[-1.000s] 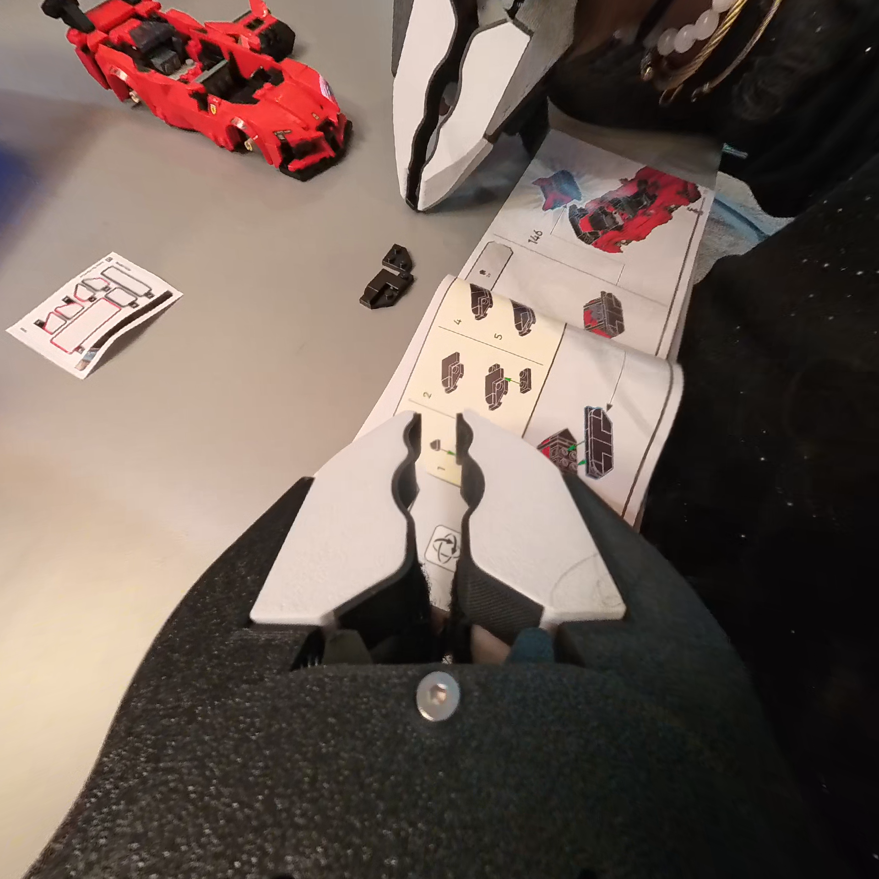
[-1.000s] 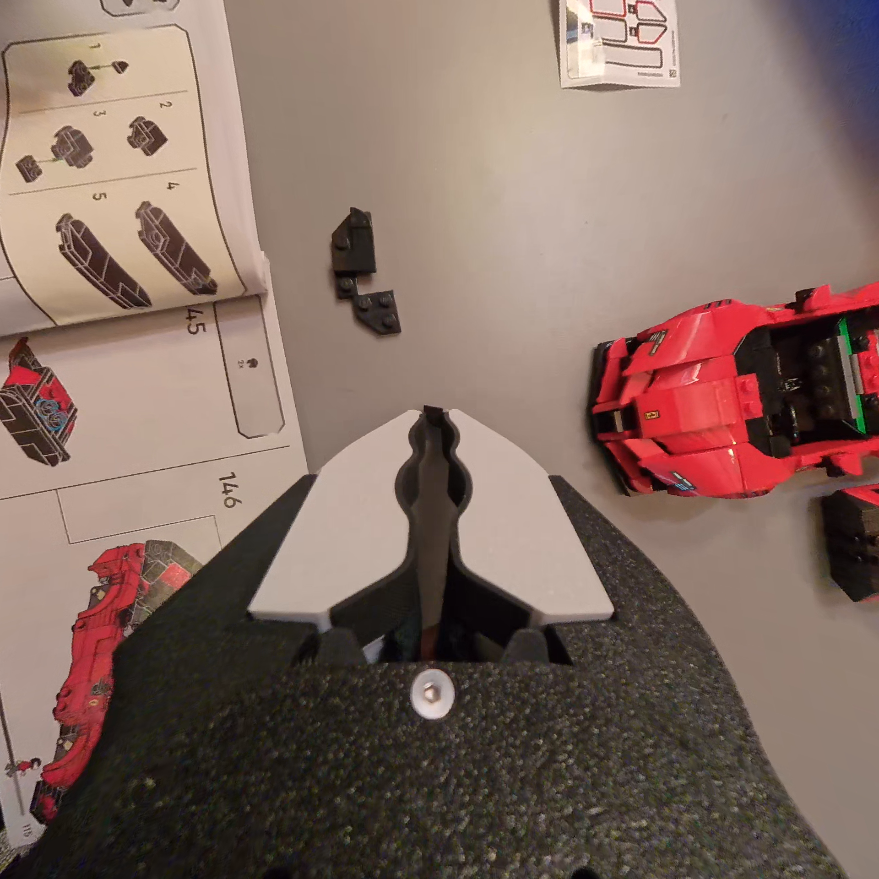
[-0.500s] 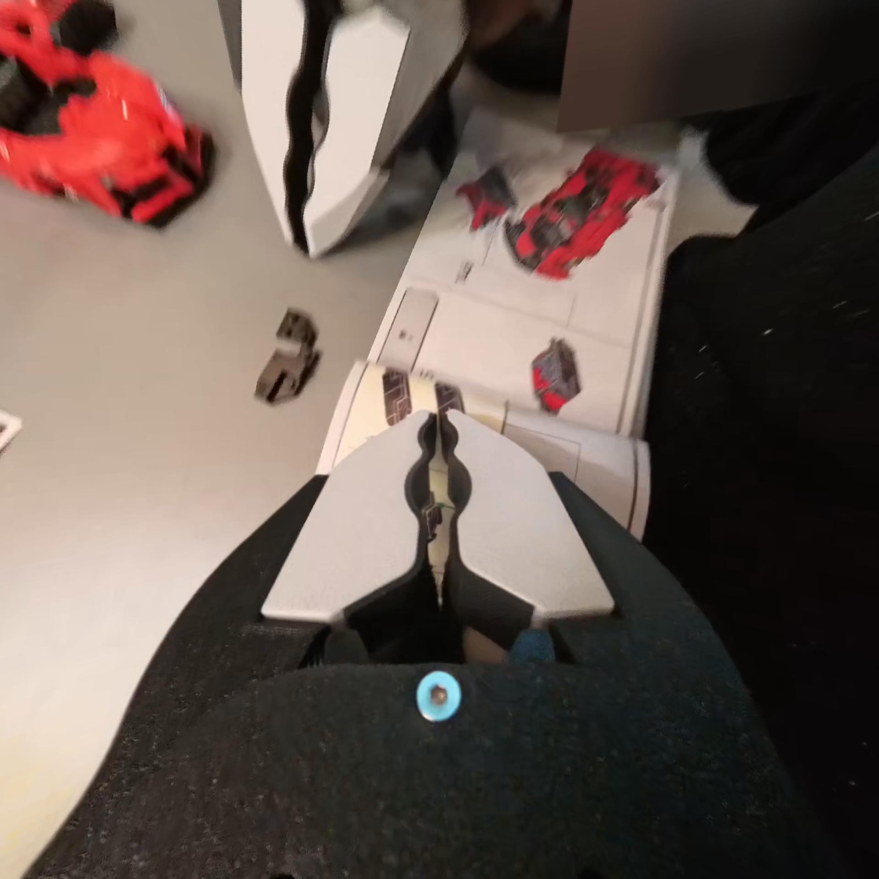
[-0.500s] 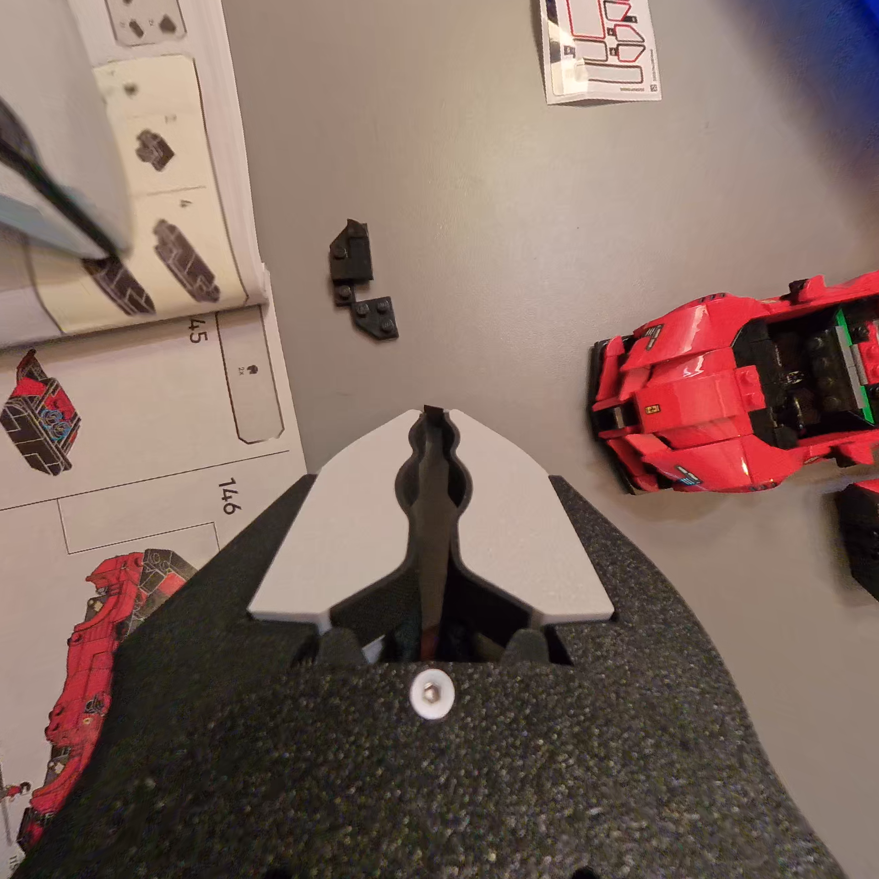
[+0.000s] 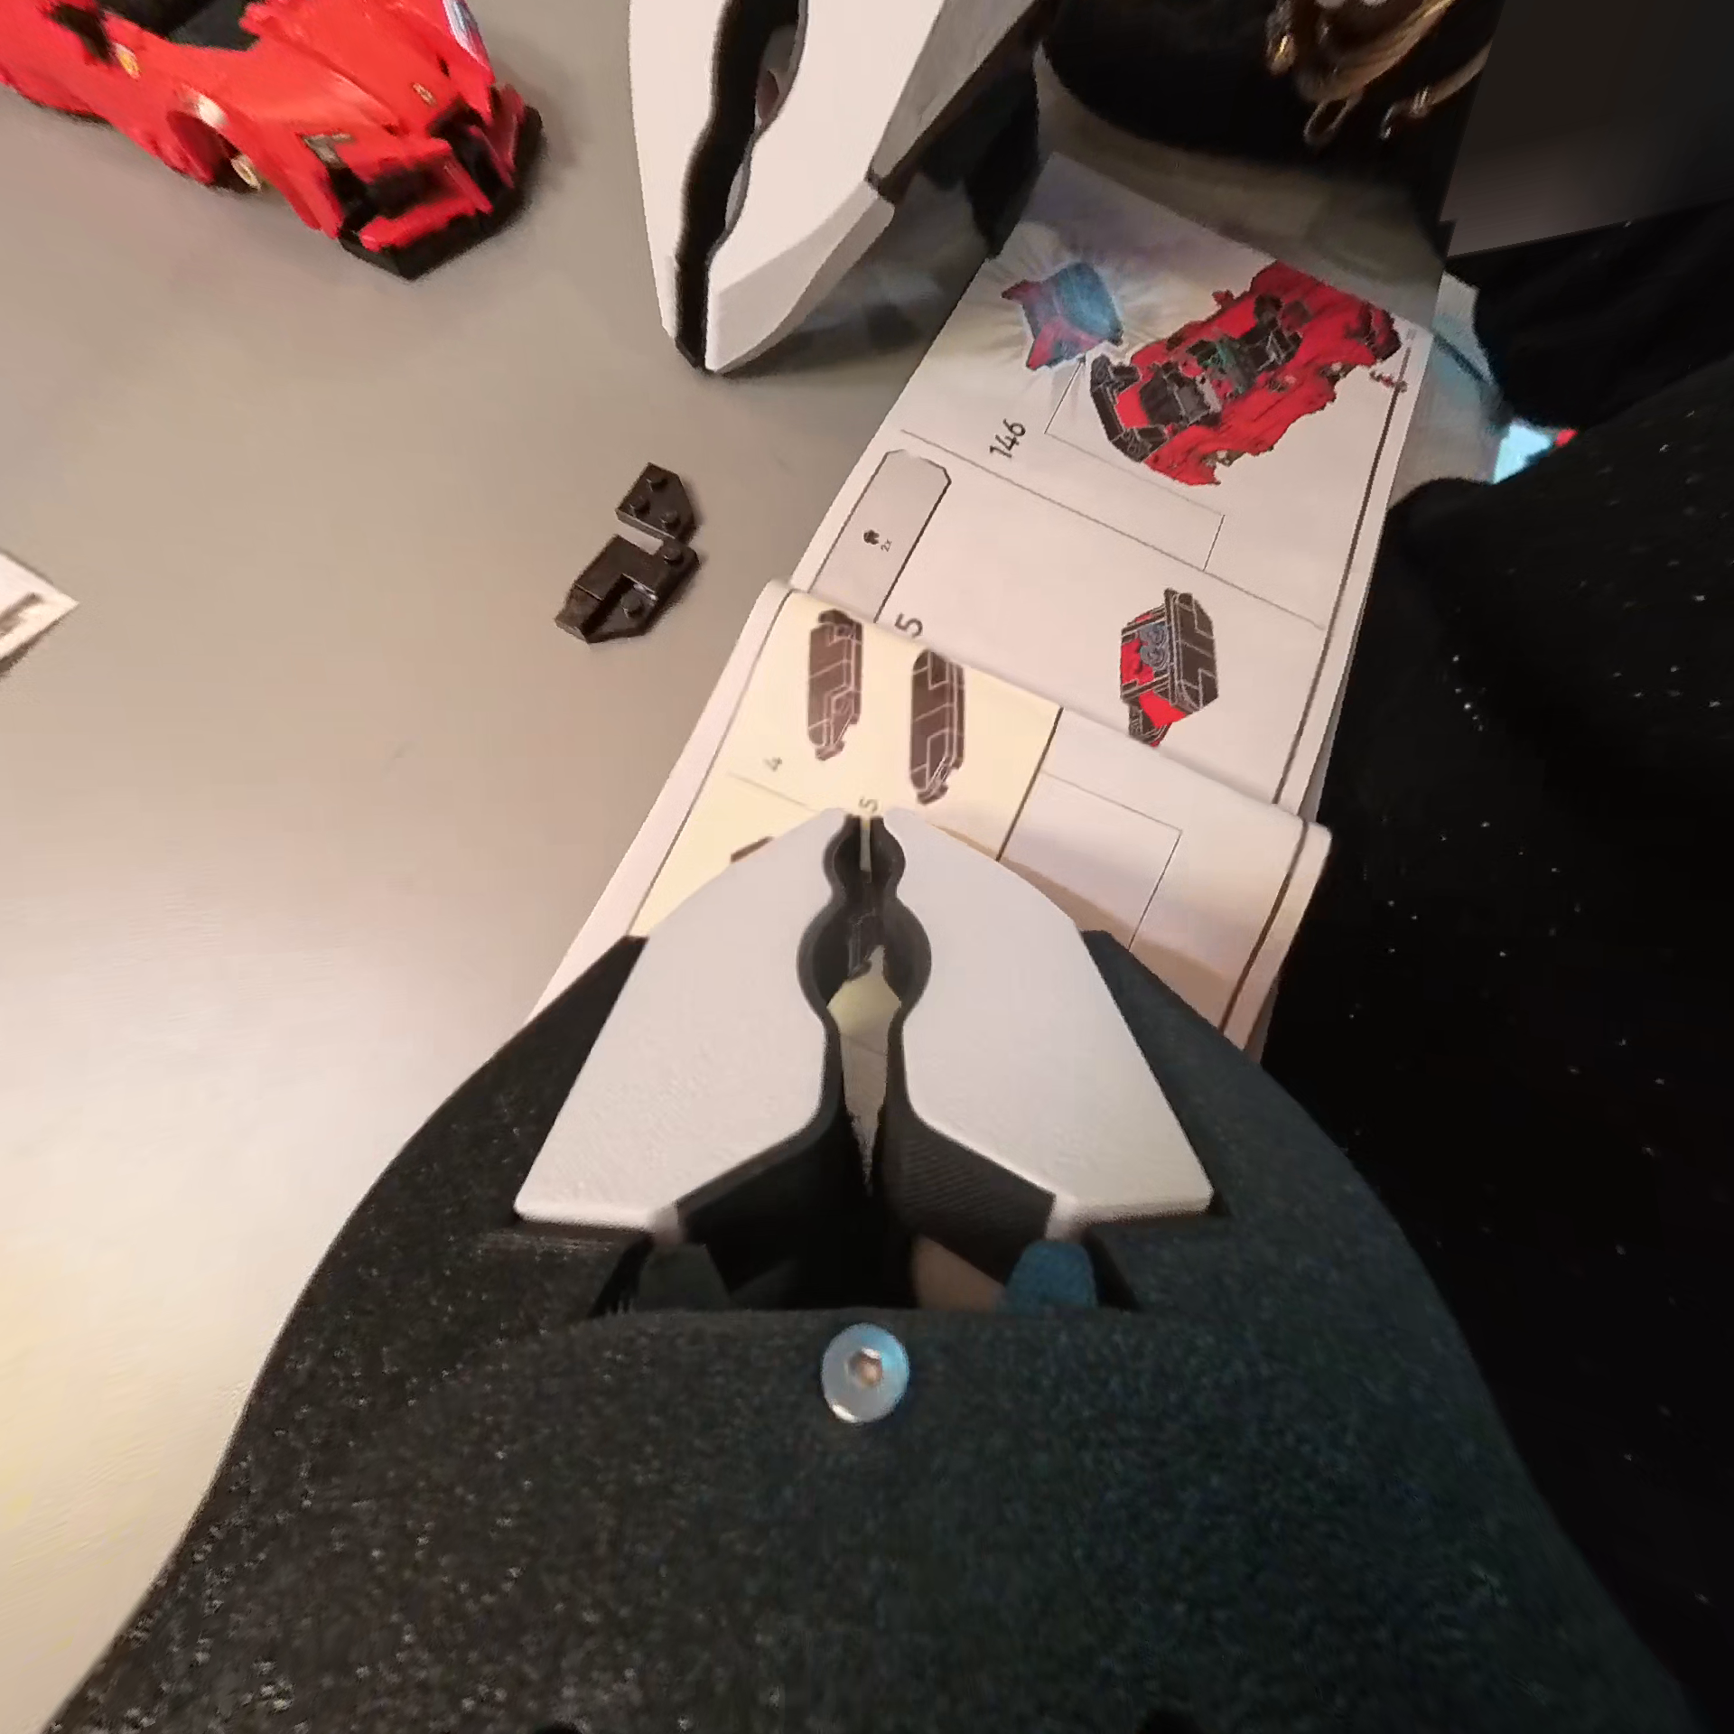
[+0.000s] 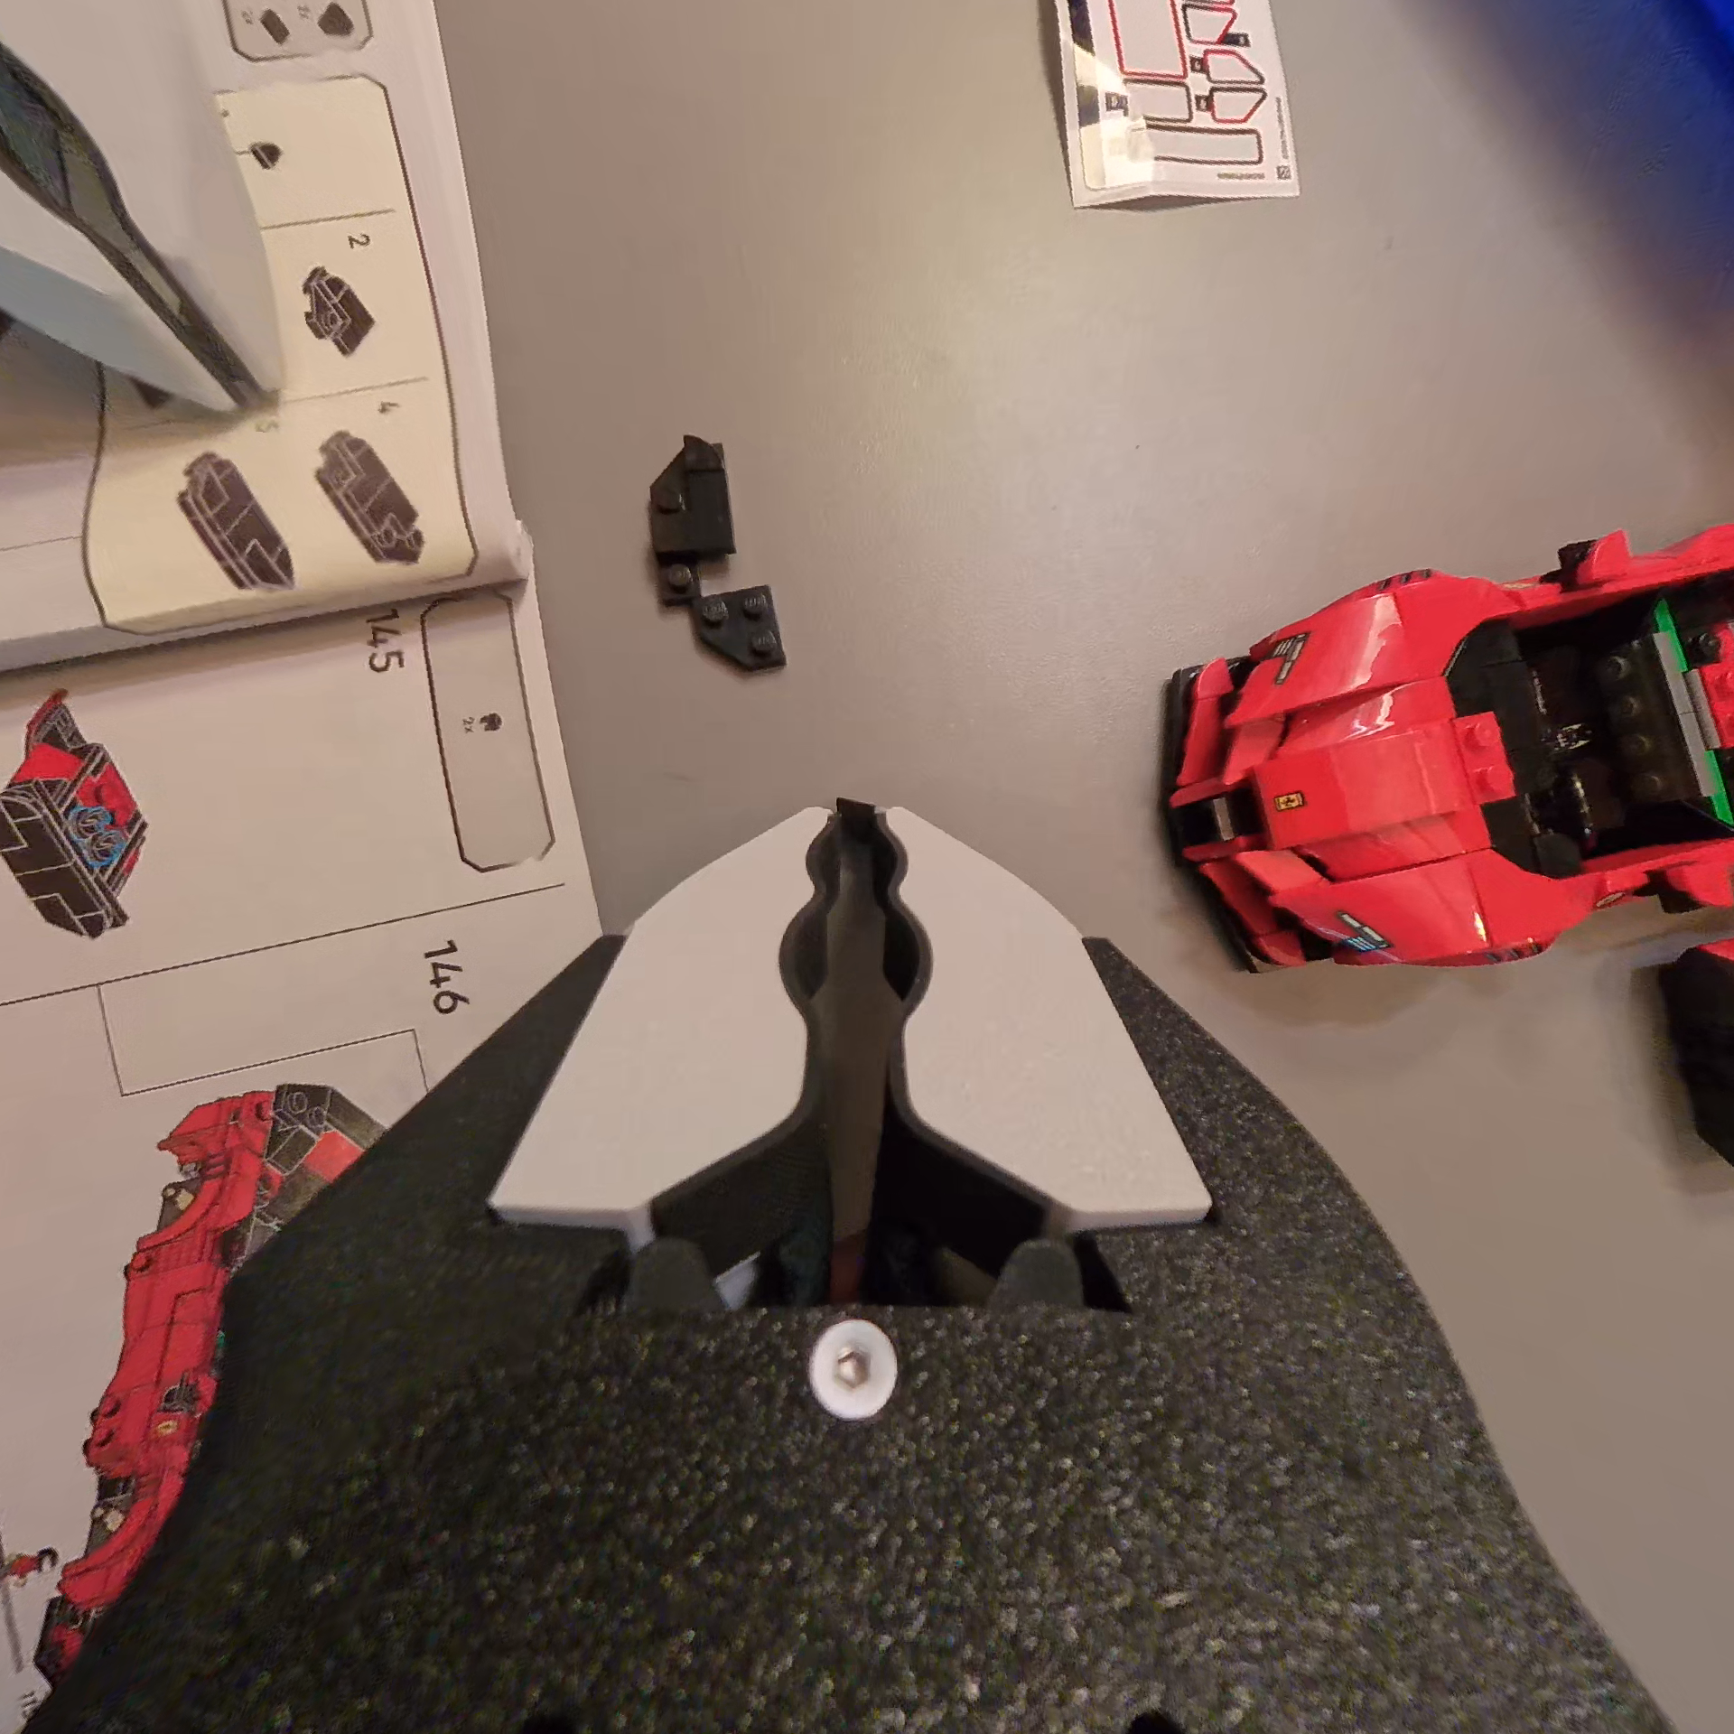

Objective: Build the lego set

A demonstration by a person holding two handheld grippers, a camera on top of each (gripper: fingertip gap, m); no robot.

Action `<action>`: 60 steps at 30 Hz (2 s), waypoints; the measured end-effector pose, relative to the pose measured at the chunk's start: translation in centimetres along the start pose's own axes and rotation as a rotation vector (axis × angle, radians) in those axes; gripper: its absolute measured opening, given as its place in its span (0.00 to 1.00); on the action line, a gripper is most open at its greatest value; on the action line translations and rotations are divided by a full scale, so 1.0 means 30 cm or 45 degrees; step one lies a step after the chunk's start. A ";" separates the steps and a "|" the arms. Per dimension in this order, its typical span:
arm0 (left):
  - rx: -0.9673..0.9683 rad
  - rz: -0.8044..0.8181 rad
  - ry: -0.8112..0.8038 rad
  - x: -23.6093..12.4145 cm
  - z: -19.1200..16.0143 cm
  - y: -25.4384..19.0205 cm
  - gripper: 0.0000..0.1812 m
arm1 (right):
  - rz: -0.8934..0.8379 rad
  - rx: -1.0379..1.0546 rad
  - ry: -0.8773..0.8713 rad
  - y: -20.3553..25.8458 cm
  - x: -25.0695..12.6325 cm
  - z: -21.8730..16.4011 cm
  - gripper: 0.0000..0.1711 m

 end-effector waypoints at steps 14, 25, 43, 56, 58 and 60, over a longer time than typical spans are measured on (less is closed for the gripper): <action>-0.082 0.045 -0.121 -0.141 -0.057 0.005 0.02 | 0.001 0.028 -0.001 0.000 0.000 -0.002 0.04; -0.055 -0.008 -0.080 -0.095 -0.059 -0.007 0.02 | 0.003 0.054 0.029 0.000 0.000 0.003 0.04; -0.120 0.033 -0.084 -0.204 -0.101 0.013 0.02 | 0.012 0.093 0.032 -0.002 0.000 0.003 0.04; -0.006 -0.152 -0.089 -0.143 -0.058 -0.054 0.23 | 0.014 0.109 0.042 -0.003 0.000 0.005 0.04; -0.022 -0.135 -0.094 -0.125 -0.052 -0.048 0.22 | 0.012 0.111 0.041 -0.003 0.000 0.005 0.04; -0.029 -0.135 -0.117 -0.116 -0.043 -0.046 0.17 | 0.011 0.113 0.038 -0.003 0.000 0.004 0.04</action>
Point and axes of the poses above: each gripper's, where its closed fingertips meet, x out along the fingers, z out of its top, y = z × x across the jaws, the point moved 8 cm from there along -x, back along the fingers
